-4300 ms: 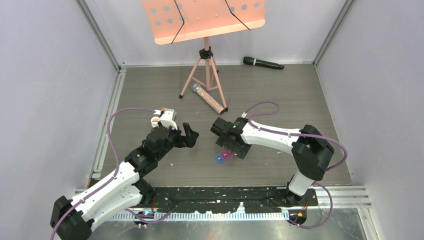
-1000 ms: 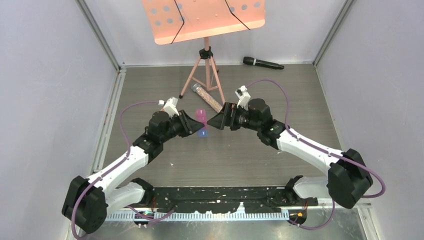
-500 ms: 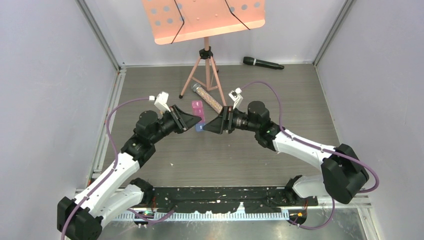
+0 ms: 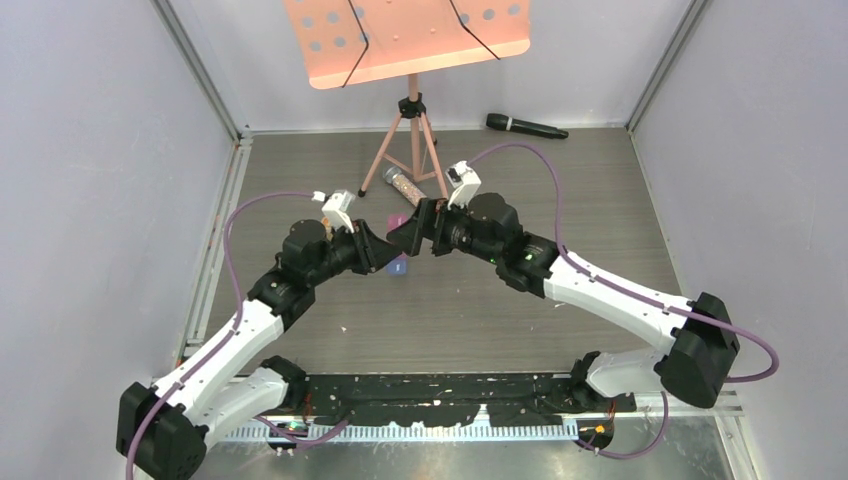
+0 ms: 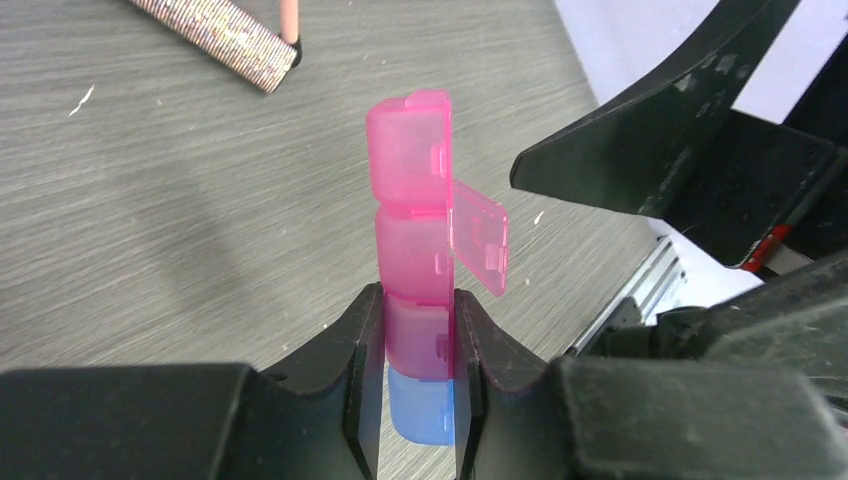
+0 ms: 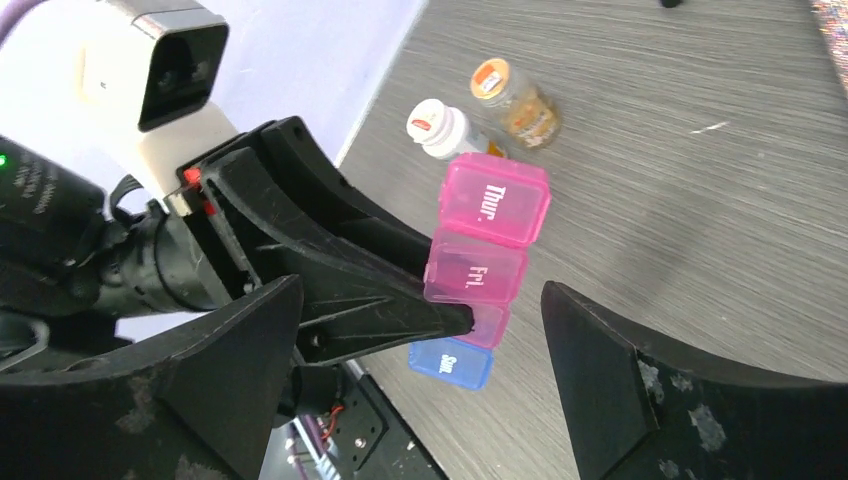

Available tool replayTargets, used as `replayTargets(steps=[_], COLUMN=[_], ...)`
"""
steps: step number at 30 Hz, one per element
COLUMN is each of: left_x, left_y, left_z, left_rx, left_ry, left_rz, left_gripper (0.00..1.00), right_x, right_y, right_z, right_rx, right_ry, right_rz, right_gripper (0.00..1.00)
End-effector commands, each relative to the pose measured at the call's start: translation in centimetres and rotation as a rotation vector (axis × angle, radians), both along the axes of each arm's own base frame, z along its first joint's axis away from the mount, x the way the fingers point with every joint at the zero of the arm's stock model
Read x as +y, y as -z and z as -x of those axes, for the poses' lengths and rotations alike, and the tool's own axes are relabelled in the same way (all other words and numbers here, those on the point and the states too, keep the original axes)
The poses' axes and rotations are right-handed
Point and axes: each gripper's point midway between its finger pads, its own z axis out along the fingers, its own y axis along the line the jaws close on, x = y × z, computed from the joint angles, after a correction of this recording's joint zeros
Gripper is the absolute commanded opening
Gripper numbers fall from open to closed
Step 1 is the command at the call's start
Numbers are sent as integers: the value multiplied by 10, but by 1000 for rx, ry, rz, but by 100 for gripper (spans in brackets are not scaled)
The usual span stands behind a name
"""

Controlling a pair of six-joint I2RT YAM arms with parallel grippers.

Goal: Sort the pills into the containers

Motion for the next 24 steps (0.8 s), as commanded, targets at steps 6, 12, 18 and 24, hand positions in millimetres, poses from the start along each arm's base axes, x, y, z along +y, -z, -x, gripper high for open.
replayTargets(steps=[6,12,18,24], left_x=[1,6,8,2], left_y=[-9,-6,-7,-17], left_z=[2,0,-1,5], left_rx=[-62,-61,-56,-63], left_ry=[36,6,-10,27], left_rz=[-36,-49,-52,-8], left_gripper=[0,0,0,0], right_x=[-6,-19,-47,-52], right_y=[41,51,55,72], right_z=[-35,-38,-33,-32], right_rx=[98,102,115,132], right_ry=[232,276,336,319], right_rz=[172,240,259,274], right_gripper=[88,85,69,54])
